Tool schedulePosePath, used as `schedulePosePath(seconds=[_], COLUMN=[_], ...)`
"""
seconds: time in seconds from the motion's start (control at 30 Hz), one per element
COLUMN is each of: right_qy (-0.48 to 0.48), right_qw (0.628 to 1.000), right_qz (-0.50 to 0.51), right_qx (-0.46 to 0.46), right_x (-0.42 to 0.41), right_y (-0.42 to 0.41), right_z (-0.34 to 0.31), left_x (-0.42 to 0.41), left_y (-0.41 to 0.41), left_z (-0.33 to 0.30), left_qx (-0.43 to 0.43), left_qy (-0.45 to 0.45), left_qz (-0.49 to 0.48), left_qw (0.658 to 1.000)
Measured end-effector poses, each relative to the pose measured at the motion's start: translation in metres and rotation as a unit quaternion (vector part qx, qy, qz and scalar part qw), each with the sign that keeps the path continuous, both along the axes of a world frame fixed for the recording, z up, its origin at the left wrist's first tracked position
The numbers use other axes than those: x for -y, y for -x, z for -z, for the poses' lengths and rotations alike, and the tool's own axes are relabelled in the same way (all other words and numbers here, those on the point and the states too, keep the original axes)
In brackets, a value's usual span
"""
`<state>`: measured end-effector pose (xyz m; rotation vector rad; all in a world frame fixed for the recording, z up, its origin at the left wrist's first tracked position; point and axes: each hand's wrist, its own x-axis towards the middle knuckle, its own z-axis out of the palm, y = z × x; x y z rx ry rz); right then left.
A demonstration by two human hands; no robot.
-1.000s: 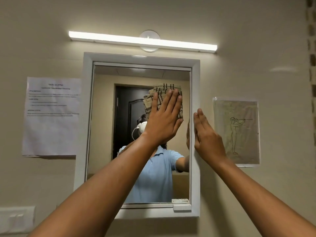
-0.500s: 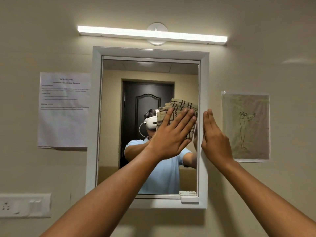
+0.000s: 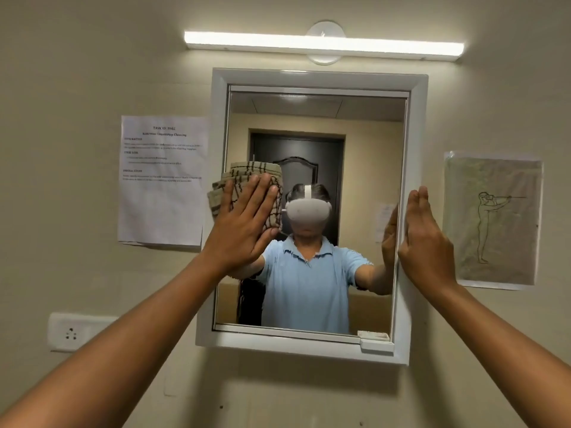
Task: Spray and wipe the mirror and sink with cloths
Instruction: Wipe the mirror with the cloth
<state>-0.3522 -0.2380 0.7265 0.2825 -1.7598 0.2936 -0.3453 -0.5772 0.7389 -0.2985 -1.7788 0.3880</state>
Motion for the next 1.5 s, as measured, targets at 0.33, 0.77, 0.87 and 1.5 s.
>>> schedulePosePath(seconds=[0.33, 0.77, 0.87, 1.5], right_qy=[-0.036, -0.069, -0.076, -0.045], right_qw=[0.998, 0.995, 0.994, 0.995], right_qz=[-0.003, -0.021, -0.036, -0.020], right_qx=[0.051, 0.070, 0.073, 0.082], right_x=[-0.008, -0.023, -0.027, -0.014], right_y=[-0.012, -0.012, -0.013, -0.016], right_z=[0.013, 0.023, 0.028, 0.046], left_x=[-0.045, -0.205, -0.214, -0.043], left_y=[0.000, 0.013, 0.014, -0.010], left_z=[0.064, -0.004, 0.006, 0.052], left_qx=[0.017, 0.021, 0.025, 0.071], left_qy=[-0.086, 0.008, 0.007, 0.070], left_qz=[0.018, 0.089, 0.089, -0.005], left_qw=[0.996, 0.996, 0.996, 0.995])
